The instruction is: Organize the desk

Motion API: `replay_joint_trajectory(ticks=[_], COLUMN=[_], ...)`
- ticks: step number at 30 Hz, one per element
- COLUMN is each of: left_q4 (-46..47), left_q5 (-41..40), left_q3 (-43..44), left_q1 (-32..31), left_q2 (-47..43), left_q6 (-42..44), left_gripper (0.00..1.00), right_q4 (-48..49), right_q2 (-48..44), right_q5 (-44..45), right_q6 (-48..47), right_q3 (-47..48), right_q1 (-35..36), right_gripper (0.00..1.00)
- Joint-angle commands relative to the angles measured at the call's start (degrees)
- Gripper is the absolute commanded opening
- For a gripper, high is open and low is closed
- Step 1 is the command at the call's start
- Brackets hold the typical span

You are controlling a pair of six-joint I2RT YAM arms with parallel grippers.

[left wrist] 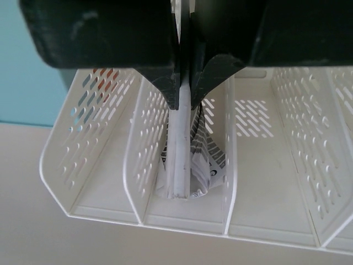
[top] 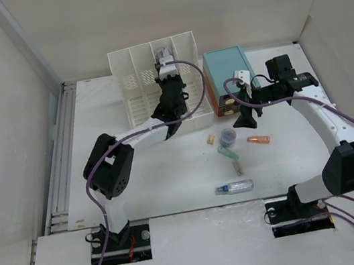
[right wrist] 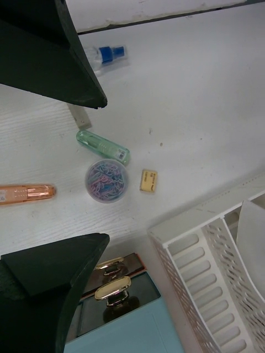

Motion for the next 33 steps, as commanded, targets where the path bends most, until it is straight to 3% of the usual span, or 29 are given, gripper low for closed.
replay_joint_trajectory(ticks=[1, 9, 14, 33], left_q4=[14.08, 34.19, 39.93, 50.12], left_q5=[-3.31, -8.85, -9.48, -8.95], left_q3=[-3.91, -7.00, -8.75, -5.67], left_q1=[-3.36, -8.10, -9.16, -9.69], left_q2=[-3.70, -1.50, -0.98, 0.60], left_q6=[10.54, 24.80, 29.10, 38.25], left_gripper=[0.00, 0.00, 0.00, 0.00], right_q4=[-0.89, -0.89, -1.42, -2.47], right_q2=[-1.63, -1.10, -0.58, 1.00], right_q5=[-2.71, -2.71, -2.71, -3.24], right_q6=[-1.10, -1.62, -2.15, -3.20], right_q3=[2.41, 2.41, 2.94, 2.94], right_q1=[-0.42, -0.42, -0.42, -0.42], right_gripper=[1.00, 1.00, 1.00, 1.00])
